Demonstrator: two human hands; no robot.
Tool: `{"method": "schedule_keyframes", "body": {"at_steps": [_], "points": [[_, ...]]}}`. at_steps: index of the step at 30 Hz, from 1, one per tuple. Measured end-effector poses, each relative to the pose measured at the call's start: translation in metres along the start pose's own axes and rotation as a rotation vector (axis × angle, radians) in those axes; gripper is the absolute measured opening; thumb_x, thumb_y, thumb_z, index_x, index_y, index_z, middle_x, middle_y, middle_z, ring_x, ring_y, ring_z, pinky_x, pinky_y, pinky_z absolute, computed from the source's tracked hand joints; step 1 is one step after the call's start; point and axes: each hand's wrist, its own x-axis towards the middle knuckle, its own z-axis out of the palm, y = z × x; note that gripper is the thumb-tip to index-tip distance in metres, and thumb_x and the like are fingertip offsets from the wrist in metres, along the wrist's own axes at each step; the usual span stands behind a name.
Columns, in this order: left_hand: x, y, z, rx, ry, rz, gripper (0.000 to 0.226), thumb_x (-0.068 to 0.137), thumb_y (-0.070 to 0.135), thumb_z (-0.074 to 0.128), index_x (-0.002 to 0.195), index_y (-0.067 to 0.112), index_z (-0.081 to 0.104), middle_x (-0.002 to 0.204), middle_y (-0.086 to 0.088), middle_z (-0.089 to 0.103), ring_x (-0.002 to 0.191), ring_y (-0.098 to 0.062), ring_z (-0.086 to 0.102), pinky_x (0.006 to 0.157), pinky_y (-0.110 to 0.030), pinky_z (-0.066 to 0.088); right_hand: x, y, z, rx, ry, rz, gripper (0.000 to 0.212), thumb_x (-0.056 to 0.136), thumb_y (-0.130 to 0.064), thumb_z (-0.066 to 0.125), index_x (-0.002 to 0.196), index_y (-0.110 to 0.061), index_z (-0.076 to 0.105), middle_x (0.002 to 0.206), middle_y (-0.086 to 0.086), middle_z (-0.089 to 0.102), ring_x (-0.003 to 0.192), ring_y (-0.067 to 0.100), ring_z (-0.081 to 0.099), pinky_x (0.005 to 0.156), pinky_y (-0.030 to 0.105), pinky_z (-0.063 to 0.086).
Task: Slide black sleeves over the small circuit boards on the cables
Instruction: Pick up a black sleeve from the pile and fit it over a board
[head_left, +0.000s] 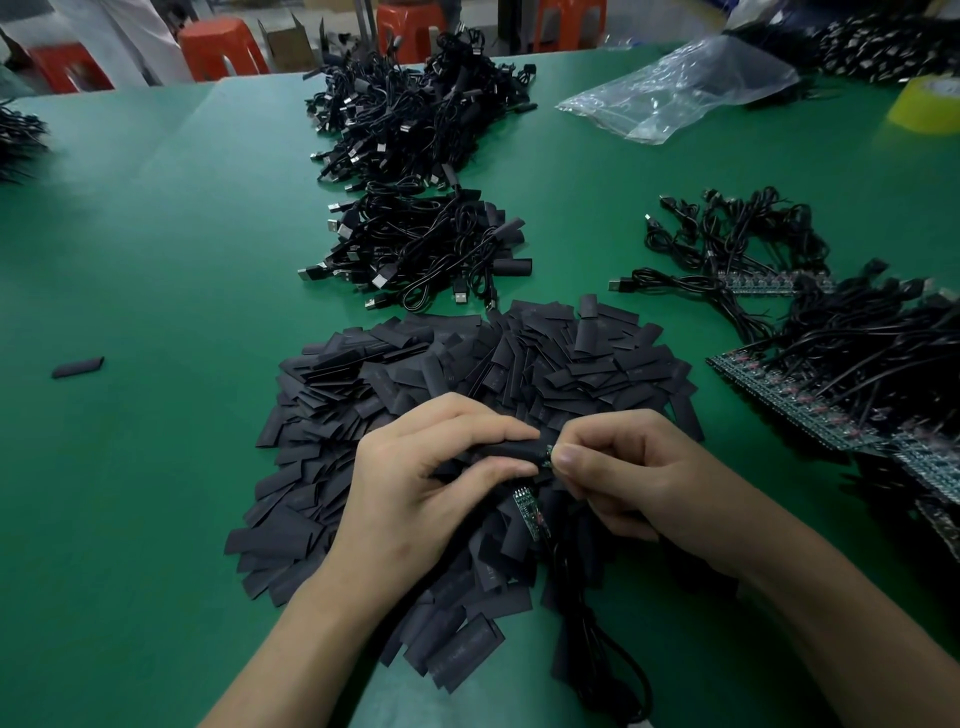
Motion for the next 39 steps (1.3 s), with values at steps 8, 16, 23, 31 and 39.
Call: {"method": "schedule_keyframes", "body": {"at_steps": [8,16,23,31,39], "points": [[-0.001,-0.001,0.002,-0.004,-0.029,0.007,0.017,0.085,0.018,0.081,0.101,0.013,0.080,0.097,0.005,0.073,0.093,-0.009,0.070,0.081,-0.020,0.053,0.000,0.001,0.000,-0.026,-0.017,-0.006,0.033,0.099,-0.031,0.055,0.069,-0.019,0.058,0.051,-0.005,0.033,0.042,0.010,0.028,0.042,0.020,0.026],[0.001,-0.004,-0.001,-0.003,0.024,-0.026,0.018,0.084,0.016,0.082,0.101,0.013,0.079,0.096,0.006,0.072,0.090,-0.009,0.070,0.082,-0.017,0.050,0.002,0.001,-0.002,-0.173,0.069,-0.103,0.022,0.101,-0.030,0.055,0.087,-0.019,0.068,0.056,-0.002,0.050,0.047,0.014,0.047,0.053,0.024,0.040],[-0.001,-0.005,0.002,0.020,0.000,0.016,0.018,0.085,0.017,0.082,0.103,0.013,0.080,0.098,0.007,0.072,0.092,-0.006,0.069,0.082,-0.017,0.050,0.003,0.005,0.000,-0.179,0.069,-0.105,0.021,0.101,-0.026,0.055,0.082,-0.021,0.064,0.055,0.000,0.052,0.045,0.015,0.046,0.051,0.025,0.040],[-0.003,-0.006,0.006,0.022,-0.006,0.027,0.016,0.086,0.014,0.082,0.102,0.012,0.080,0.099,0.006,0.072,0.093,-0.007,0.069,0.083,-0.018,0.051,0.002,0.003,-0.001,-0.124,0.026,-0.084,0.024,0.102,-0.023,0.056,0.079,-0.025,0.063,0.055,-0.003,0.053,0.044,0.012,0.045,0.050,0.025,0.039],[-0.001,0.004,0.009,0.056,0.221,-0.108,0.039,0.079,0.023,0.087,0.114,0.013,0.075,0.094,0.004,0.071,0.087,-0.009,0.070,0.084,-0.017,0.050,0.004,0.006,0.004,0.007,0.103,-0.063,0.022,0.100,-0.030,0.054,0.085,-0.021,0.067,0.056,0.002,0.055,0.046,0.017,0.051,0.054,0.022,0.045]]}}
